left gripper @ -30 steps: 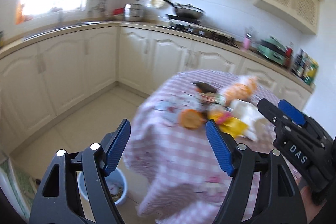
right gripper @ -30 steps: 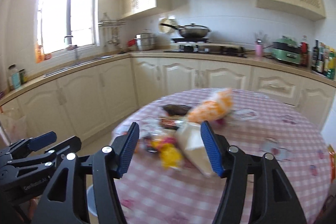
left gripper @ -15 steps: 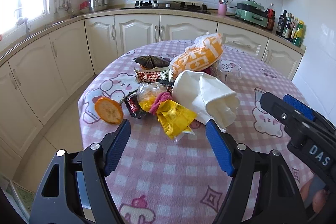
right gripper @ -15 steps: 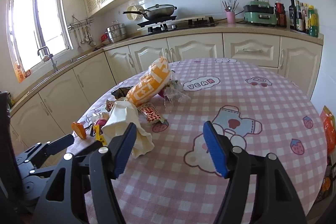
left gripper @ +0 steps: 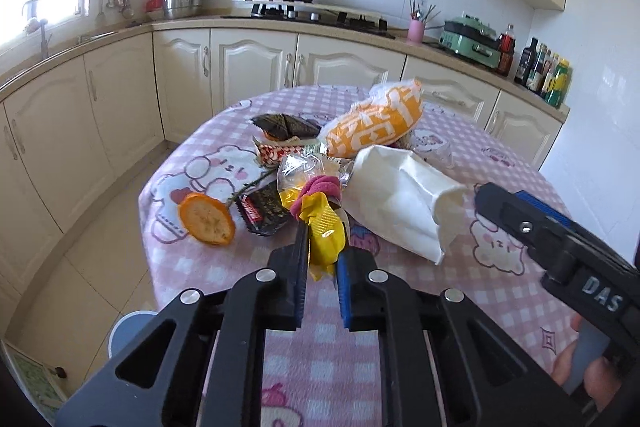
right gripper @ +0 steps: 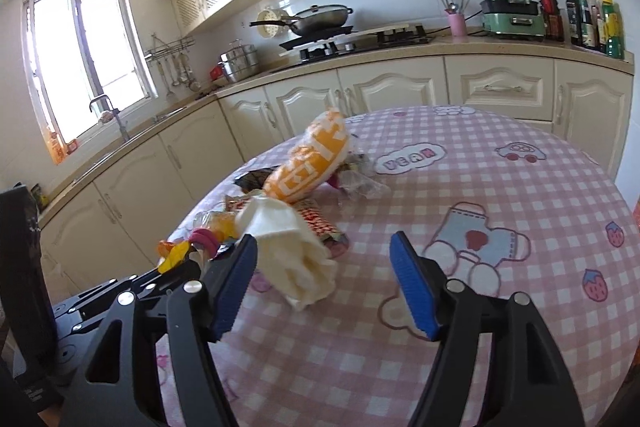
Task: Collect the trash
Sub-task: 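Grasp the yellow-pink wrapper with the left tool while the right tool grasps the white tissue, then carry both items over the blue bucket and open both tools to drop them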
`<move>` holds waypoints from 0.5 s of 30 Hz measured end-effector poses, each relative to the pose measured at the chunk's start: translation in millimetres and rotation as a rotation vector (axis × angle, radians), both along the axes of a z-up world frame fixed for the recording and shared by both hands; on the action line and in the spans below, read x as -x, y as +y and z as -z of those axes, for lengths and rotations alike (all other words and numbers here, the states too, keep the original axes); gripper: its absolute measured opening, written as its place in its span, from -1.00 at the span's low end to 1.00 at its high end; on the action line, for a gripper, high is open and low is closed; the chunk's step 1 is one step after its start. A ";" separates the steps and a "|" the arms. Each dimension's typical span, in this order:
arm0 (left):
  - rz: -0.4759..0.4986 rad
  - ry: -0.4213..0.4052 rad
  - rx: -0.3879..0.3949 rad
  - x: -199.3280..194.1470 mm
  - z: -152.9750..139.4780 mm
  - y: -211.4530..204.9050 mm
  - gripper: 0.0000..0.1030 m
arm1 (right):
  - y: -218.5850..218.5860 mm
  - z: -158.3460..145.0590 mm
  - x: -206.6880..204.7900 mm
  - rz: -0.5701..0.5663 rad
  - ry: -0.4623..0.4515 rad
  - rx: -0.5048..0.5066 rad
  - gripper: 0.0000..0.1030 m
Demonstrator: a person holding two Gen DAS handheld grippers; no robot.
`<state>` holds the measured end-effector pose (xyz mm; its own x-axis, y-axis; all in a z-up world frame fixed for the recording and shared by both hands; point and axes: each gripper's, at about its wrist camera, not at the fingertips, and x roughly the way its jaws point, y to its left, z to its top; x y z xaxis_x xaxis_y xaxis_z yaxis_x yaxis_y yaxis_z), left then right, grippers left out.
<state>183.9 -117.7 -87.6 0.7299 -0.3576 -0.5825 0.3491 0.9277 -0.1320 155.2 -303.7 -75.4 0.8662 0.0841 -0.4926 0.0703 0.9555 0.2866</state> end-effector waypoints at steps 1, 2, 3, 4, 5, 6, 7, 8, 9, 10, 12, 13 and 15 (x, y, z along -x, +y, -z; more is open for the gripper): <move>-0.003 -0.013 0.014 4.2 -4.0 4.9 -0.78 | 3.6 -1.2 -1.5 -0.007 -0.002 0.004 0.35; -0.009 -0.023 0.024 7.8 -7.7 9.4 -0.78 | 8.5 -2.3 -4.0 -0.017 -0.002 0.014 0.37; -0.012 -0.029 0.029 9.4 -9.9 12.3 -0.78 | 12.5 -2.8 -7.1 -0.028 0.002 0.021 0.39; -0.016 -0.037 0.034 11.8 -12.8 16.4 -0.78 | 16.8 -2.9 -11.7 -0.047 0.011 0.025 0.40; -0.018 -0.044 0.038 13.5 -15.0 19.9 -0.78 | 20.3 -2.6 -16.9 -0.060 0.021 0.027 0.41; -0.020 -0.047 0.040 14.3 -16.4 22.6 -0.78 | 22.9 -2.0 -21.6 -0.065 0.034 0.035 0.41; -0.022 -0.048 0.042 15.1 -17.0 25.9 -0.78 | 26.9 -0.9 -29.3 -0.072 0.062 0.054 0.43; -0.027 -0.049 0.043 16.0 -17.3 27.8 -0.78 | 31.1 0.7 -36.9 -0.085 0.091 0.069 0.43; -0.030 -0.049 0.044 16.1 -17.7 29.2 -0.79 | 34.6 1.9 -42.5 -0.102 0.104 0.073 0.43; -0.032 -0.048 0.049 16.7 -17.6 31.5 -0.79 | 38.0 3.2 -46.3 -0.114 0.116 0.078 0.43; -0.033 -0.045 0.060 18.0 -17.6 35.3 -0.78 | 45.4 8.3 -54.9 -0.148 0.152 0.091 0.43; -0.034 -0.044 0.064 17.9 -17.7 37.8 -0.78 | 47.6 10.2 -57.9 -0.160 0.162 0.089 0.43; -0.039 -0.043 0.071 17.6 -17.3 42.5 -0.79 | 50.5 14.1 -60.6 -0.166 0.172 0.092 0.41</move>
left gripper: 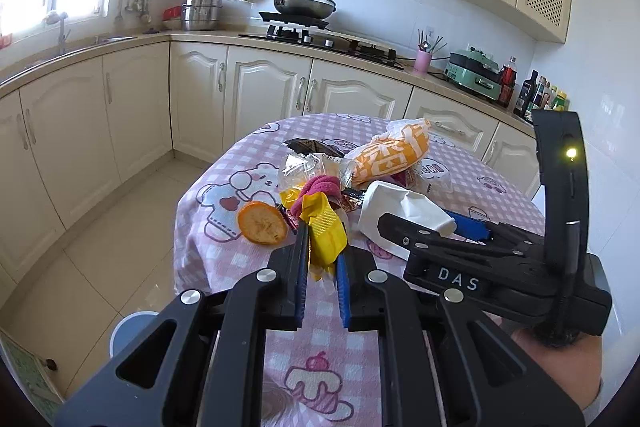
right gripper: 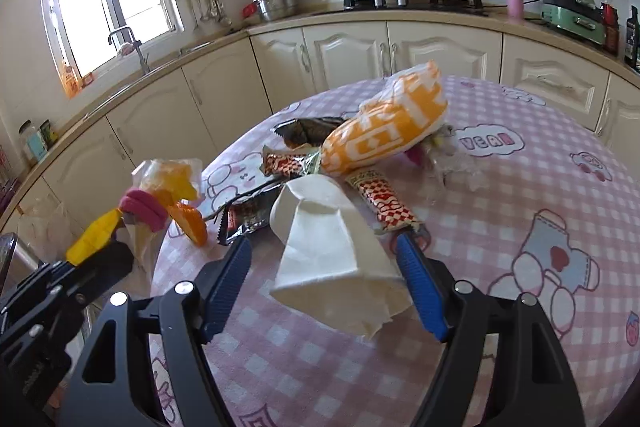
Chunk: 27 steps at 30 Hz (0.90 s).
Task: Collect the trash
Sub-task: 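Carry both items over the blue bucket and open both tools to drop them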
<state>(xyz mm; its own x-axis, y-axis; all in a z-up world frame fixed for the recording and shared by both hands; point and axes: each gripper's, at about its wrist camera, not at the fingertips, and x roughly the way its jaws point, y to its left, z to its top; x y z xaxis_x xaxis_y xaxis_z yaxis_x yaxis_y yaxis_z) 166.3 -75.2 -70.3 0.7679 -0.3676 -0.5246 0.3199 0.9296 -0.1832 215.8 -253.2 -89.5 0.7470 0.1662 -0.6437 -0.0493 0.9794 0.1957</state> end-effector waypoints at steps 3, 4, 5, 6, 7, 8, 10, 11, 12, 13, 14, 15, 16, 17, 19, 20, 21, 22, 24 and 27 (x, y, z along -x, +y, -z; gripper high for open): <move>-0.006 0.000 0.015 1.0 -0.8 4.4 -0.78 | 0.1 1.4 -0.2 0.009 -0.002 0.005 0.04; -0.006 -0.002 0.020 1.8 -0.9 7.8 -0.78 | 0.2 1.4 1.0 0.009 -0.004 0.007 0.00; -0.007 -0.004 0.025 2.3 -1.3 9.7 -0.78 | 1.7 0.7 2.7 0.010 -0.008 0.021 -0.02; -0.007 -0.006 0.030 2.8 -1.7 11.5 -0.78 | 2.9 0.0 3.9 0.013 -0.016 0.032 -0.04; -0.008 -0.008 0.036 3.5 -2.5 13.8 -0.78 | 4.2 -2.0 7.2 0.020 -0.028 0.041 -0.06; -0.010 -0.012 0.040 4.4 -3.5 16.1 -0.78 | 5.6 -4.6 10.8 0.021 -0.041 0.043 -0.07; -0.016 -0.019 0.051 6.3 -5.4 22.4 -0.78 | 8.0 -11.1 17.6 0.020 -0.067 0.039 -0.08; -0.018 -0.022 0.055 7.4 -6.1 25.2 -0.78 | 9.9 -15.4 19.8 0.017 -0.079 0.042 -0.08; -0.024 -0.024 0.058 8.3 -7.1 29.3 -0.78 | 14.0 -20.2 23.4 0.011 -0.096 0.045 -0.08; -0.029 -0.027 0.060 9.0 -8.2 33.1 -0.79 | 16.2 -24.6 26.1 0.009 -0.111 0.044 -0.08; -0.036 -0.032 0.065 10.1 -9.4 37.4 -0.79 | 19.6 -29.1 28.3 0.002 -0.122 0.043 -0.08; -0.041 -0.036 0.068 12.0 -9.9 41.9 -0.79 | 24.8 -34.4 31.0 -0.012 -0.136 0.036 -0.09; -0.053 -0.043 0.071 13.8 -11.6 48.4 -0.78 | 29.6 -38.9 33.1 -0.024 -0.146 0.031 -0.09; -0.059 -0.047 0.073 14.8 -12.9 52.4 -0.78 | 36.4 -43.5 34.9 -0.041 -0.156 0.025 -0.09; -0.085 -0.056 0.076 17.6 -14.8 66.3 -0.78 | 52.8 -51.8 36.4 -0.083 -0.174 0.015 -0.09; -0.099 -0.057 0.080 18.8 -14.9 74.0 -0.78 | 62.2 -54.7 36.6 -0.105 -0.177 0.011 -0.09; -0.110 -0.057 0.082 20.3 -14.5 80.8 -0.78 | 73.0 -56.3 35.7 -0.134 -0.179 0.001 -0.09; -0.128 -0.057 0.081 21.7 -13.4 88.6 -0.78 | 82.1 -57.6 35.0 -0.156 -0.178 -0.008 -0.09; -0.162 -0.050 0.078 22.8 -10.6 103.7 -0.78 | 106.3 -56.7 31.4 -0.215 -0.167 -0.024 -0.09; -0.215 -0.028 0.073 23.7 -2.1 127.8 -0.78 | 140.6 -49.8 25.9 -0.286 -0.145 -0.032 -0.09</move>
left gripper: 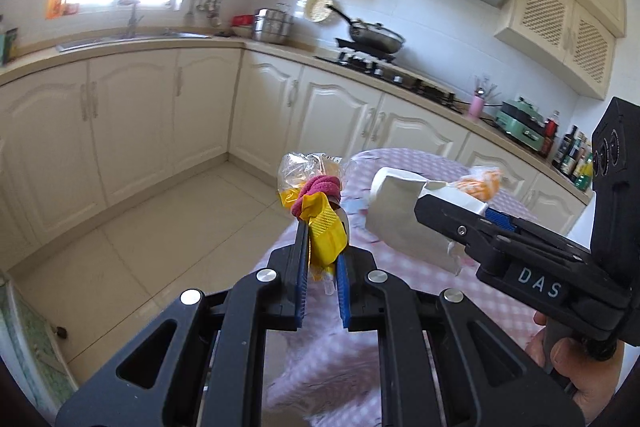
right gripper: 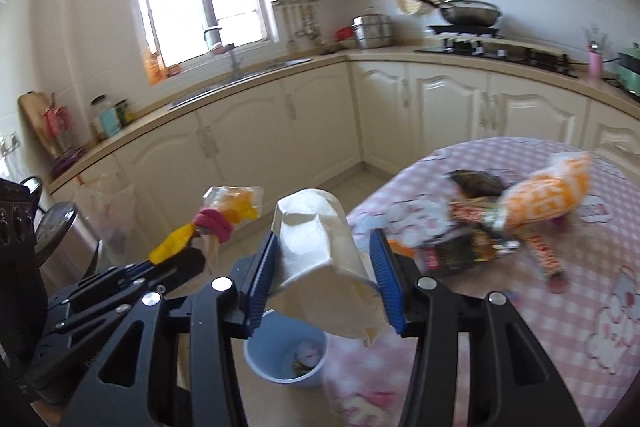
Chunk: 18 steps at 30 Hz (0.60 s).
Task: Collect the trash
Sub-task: 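Carry both items over the blue bucket and open both tools to drop them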
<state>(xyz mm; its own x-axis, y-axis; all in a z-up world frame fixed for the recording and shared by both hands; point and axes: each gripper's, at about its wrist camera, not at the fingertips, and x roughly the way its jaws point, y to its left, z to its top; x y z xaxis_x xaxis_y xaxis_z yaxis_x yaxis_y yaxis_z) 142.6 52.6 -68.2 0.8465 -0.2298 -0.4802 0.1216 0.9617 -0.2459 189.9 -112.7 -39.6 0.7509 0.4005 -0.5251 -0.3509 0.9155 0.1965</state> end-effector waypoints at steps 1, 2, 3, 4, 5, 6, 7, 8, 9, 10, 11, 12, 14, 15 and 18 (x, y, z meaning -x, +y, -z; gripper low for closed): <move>-0.022 0.015 0.001 -0.7 5.6 10.3 -0.78 | 13.6 4.4 -2.5 -0.027 0.011 0.003 -0.09; -0.038 0.029 0.003 -2.0 9.3 18.3 -0.78 | 26.0 8.8 -4.8 -0.052 0.022 0.006 -0.09; -0.051 0.040 0.004 -2.5 12.4 25.1 -0.78 | 37.7 13.5 -7.5 -0.072 0.034 0.010 -0.09; -0.070 0.055 0.005 -3.5 18.4 33.6 -0.78 | 51.0 20.3 -11.2 -0.091 0.050 0.015 -0.09; -0.085 0.070 0.005 -4.8 23.6 40.8 -0.78 | 61.7 26.6 -14.9 -0.106 0.064 0.021 -0.09; -0.105 0.091 0.006 -6.6 31.0 49.2 -0.78 | 72.0 32.6 -17.4 -0.118 0.075 0.027 -0.09; -0.118 0.105 0.005 -8.6 35.6 54.9 -0.78 | 83.5 40.9 -21.7 -0.132 0.092 0.035 -0.09; -0.135 0.128 0.003 -11.0 43.2 61.9 -0.78 | 93.8 50.6 -25.9 -0.140 0.106 0.040 -0.09; -0.155 0.159 0.001 -14.3 51.8 69.1 -0.78 | 103.6 60.2 -31.1 -0.147 0.126 0.050 -0.09; -0.168 0.181 0.000 -15.7 57.9 74.5 -0.78 | 112.0 68.5 -36.0 -0.153 0.144 0.055 -0.09; -0.182 0.202 -0.001 -17.9 65.2 80.0 -0.78 | 118.0 76.7 -40.0 -0.159 0.159 0.056 -0.09; -0.192 0.220 -0.002 -20.6 73.0 85.9 -0.78 | 124.8 85.9 -44.5 -0.162 0.173 0.065 -0.09; -0.218 0.265 -0.002 -27.6 89.4 97.0 -0.78 | 136.7 102.0 -53.6 -0.171 0.199 0.075 -0.09; -0.223 0.278 0.001 -28.5 96.0 99.9 -0.78 | 142.6 110.0 -58.1 -0.171 0.211 0.083 -0.09; -0.243 0.335 0.003 -42.0 118.8 110.1 -0.78 | 156.5 129.1 -70.6 -0.172 0.233 0.103 -0.09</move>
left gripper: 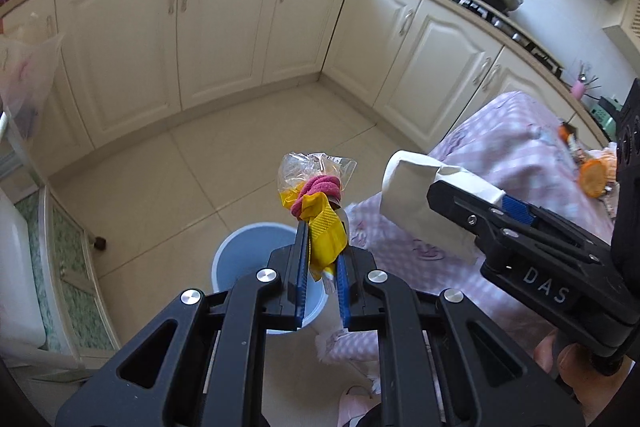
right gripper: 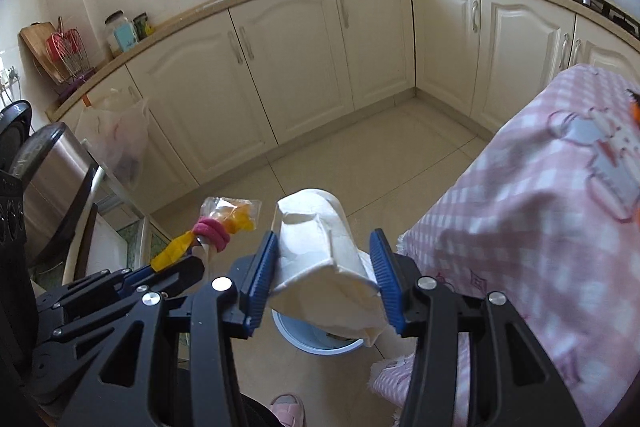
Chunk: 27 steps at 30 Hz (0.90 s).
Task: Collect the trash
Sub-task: 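Carry both items over the blue bucket and open both tools to drop them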
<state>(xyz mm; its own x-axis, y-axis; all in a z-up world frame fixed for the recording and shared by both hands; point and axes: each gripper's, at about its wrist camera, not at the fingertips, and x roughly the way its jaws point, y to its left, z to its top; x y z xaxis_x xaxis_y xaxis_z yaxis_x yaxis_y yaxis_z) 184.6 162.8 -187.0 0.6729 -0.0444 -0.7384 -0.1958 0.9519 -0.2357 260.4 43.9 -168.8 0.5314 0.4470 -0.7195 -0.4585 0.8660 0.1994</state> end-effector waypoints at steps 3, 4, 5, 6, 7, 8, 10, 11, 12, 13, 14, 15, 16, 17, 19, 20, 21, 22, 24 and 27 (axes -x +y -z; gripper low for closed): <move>-0.007 0.034 0.003 -11.2 15.8 5.1 -0.78 | 7.7 14.5 -11.4 0.002 0.010 0.014 -0.09; -0.008 0.044 0.002 -17.3 20.6 7.4 -0.78 | 8.9 19.0 -13.9 0.007 0.010 0.017 -0.09; -0.010 0.046 0.002 -22.0 23.9 9.2 -0.78 | 10.2 22.8 -16.2 0.010 0.012 0.018 -0.09; -0.011 0.043 0.000 -28.0 26.3 11.6 -0.78 | 11.9 26.0 -19.8 0.017 0.015 0.015 -0.09; -0.008 0.040 -0.003 -30.8 27.3 12.4 -0.73 | 10.2 28.4 -21.6 0.021 0.015 0.012 -0.09; -0.001 0.042 0.000 -36.1 29.2 13.3 -0.72 | 8.5 30.1 -22.9 0.024 0.015 0.010 -0.09; -0.012 0.059 -0.002 -42.9 34.1 15.4 -0.49 | 7.3 32.8 -26.4 0.027 0.017 0.008 -0.09; -0.018 0.060 -0.009 -44.2 35.5 16.2 -0.41 | 7.9 34.2 -28.0 0.026 0.020 0.010 -0.09; -0.021 0.060 -0.011 -44.6 36.6 15.9 -0.27 | 6.8 35.5 -29.5 0.025 0.023 0.009 -0.09; -0.024 0.059 -0.010 -44.4 37.4 16.7 -0.22 | 7.1 37.1 -30.3 0.024 0.027 0.009 -0.09; -0.028 0.060 -0.007 -43.5 37.4 16.8 -0.21 | 7.9 38.6 -30.7 0.022 0.029 0.012 -0.09; -0.032 0.060 -0.004 -42.4 37.7 17.4 -0.20 | 8.9 39.9 -31.3 0.021 0.031 0.014 -0.09; -0.037 0.059 -0.003 -40.6 37.9 18.6 -0.19 | 9.8 41.2 -31.6 0.019 0.034 0.015 -0.09; -0.042 0.061 -0.001 -39.3 38.1 19.8 -0.19 | 10.4 42.4 -31.8 0.017 0.037 0.016 -0.09; -0.048 0.061 0.003 -36.8 38.0 21.7 -0.19 | 11.0 44.0 -31.4 0.016 0.041 0.018 -0.08; -0.052 0.060 0.004 -35.5 37.5 22.8 -0.19 | 11.7 44.6 -31.1 0.014 0.043 0.019 -0.08; -0.054 0.060 0.006 -34.9 37.2 23.5 -0.18 | 12.4 44.9 -31.5 0.013 0.044 0.020 -0.08; -0.056 0.061 0.007 -34.8 37.0 23.5 -0.18 | 13.6 45.2 -31.5 0.011 0.047 0.021 -0.08; -0.064 0.061 0.007 -33.0 36.8 25.2 -0.17 | 14.6 45.2 -31.6 0.009 0.050 0.019 -0.08; -0.072 0.059 0.010 -31.6 35.6 26.7 -0.14 | 18.4 44.2 -32.5 0.006 0.051 0.017 -0.08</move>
<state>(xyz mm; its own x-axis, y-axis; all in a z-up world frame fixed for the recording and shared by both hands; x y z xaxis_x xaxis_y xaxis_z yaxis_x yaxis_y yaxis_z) 216.2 189.4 -222.6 0.6300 -0.0051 -0.7766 -0.2774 0.9325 -0.2311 292.9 62.2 -213.0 0.4962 0.4316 -0.7534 -0.4431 0.8721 0.2077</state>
